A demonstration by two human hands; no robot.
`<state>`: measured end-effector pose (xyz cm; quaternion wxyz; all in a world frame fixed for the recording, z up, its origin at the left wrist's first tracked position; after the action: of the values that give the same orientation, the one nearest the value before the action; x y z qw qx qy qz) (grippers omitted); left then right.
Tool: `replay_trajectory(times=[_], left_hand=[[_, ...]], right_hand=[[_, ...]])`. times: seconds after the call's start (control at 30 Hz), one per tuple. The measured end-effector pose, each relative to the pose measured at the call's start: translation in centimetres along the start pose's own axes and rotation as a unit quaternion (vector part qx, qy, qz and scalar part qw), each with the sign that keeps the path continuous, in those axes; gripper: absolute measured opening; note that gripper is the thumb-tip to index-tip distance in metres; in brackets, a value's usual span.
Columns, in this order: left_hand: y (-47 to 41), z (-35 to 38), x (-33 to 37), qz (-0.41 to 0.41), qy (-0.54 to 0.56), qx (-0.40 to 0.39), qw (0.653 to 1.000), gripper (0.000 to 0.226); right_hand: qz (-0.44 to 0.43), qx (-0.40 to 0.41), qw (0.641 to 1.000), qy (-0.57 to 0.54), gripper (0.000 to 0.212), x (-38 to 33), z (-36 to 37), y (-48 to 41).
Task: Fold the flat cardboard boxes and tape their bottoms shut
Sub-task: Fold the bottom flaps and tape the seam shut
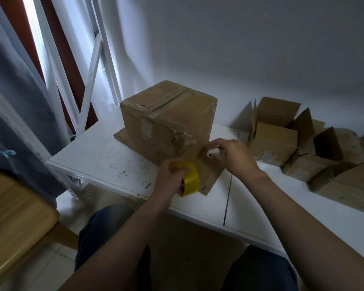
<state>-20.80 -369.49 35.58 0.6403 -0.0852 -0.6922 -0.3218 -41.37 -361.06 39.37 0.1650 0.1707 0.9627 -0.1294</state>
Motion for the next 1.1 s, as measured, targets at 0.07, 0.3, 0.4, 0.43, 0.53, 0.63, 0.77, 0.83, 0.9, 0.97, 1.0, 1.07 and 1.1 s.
replay_trajectory(times=[0.07,0.3,0.4,0.43,0.53,0.63,0.77,0.83,0.9,0.97,1.0,1.07,1.1], left_hand=[[0.0,-0.6,-0.1,0.011,-0.018,0.002,1.000,0.044],[0.2,-0.6,0.3,0.043,-0.081,-0.002,0.996,0.042],[0.1,-0.6,0.8,0.051,-0.098,-0.002,0.994,0.041],[0.0,-0.7,1.2,0.053,-0.102,-0.003,0.993,0.040],[-0.1,-1.4,2.3,0.063,-0.108,-0.015,0.992,0.040],[-0.1,-2.8,3.8,0.072,-0.105,-0.014,0.992,0.038],[-0.3,-4.8,5.3,0.091,-0.103,-0.008,0.990,0.030],[-0.5,-5.7,5.8,0.096,-0.112,-0.011,0.989,0.031],[-0.7,-6.3,6.3,0.099,-0.119,-0.012,0.988,0.032],[-1.1,-6.8,6.7,0.105,-0.123,-0.013,0.987,0.033],[-1.3,-7.0,6.8,0.108,-0.125,-0.015,0.986,0.033],[-1.8,-7.2,7.0,0.107,-0.122,-0.024,0.986,0.031],[-2.0,-7.3,7.0,0.104,-0.117,-0.029,0.987,0.031]], right_hand=[[0.129,-0.085,0.987,-0.054,0.008,2.7,1.0,1.2],[0.305,-0.126,0.926,-0.181,0.026,9.2,4.9,6.2],[0.282,-0.105,0.941,-0.154,0.044,7.8,3.3,5.9],[0.258,-0.087,0.951,-0.144,0.041,7.1,2.5,5.3],[0.157,-0.030,0.975,-0.156,0.034,3.9,0.0,3.4],[0.027,0.011,0.985,-0.171,0.036,-0.2,-1.8,0.5],[-0.082,0.014,0.989,-0.124,0.037,-4.2,-2.0,-4.7],[-0.111,-0.018,0.988,-0.109,0.041,-5.3,-1.5,-7.1],[-0.143,-0.044,0.985,-0.083,0.045,-5.8,-0.4,-8.8],[-0.158,-0.042,0.985,-0.052,0.045,-5.6,0.5,-9.6],[-0.159,-0.032,0.985,-0.051,0.046,-5.4,0.7,-9.6],[-0.170,-0.015,0.984,-0.054,0.048,-5.0,0.8,-9.6],[-0.179,-0.012,0.982,-0.051,0.050,-5.0,0.7,-9.6]])
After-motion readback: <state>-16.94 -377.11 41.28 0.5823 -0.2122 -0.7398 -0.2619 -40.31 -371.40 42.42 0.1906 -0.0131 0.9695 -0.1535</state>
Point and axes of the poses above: each hand's wrist, its own y-axis away from the middle knuckle, its own z-axis out of the palm, x = y × z, the point moved 1 cm from there along -y, towards the middle knuckle, and after that the axes turned 4 degrees about -x, right-handed, at the moved point
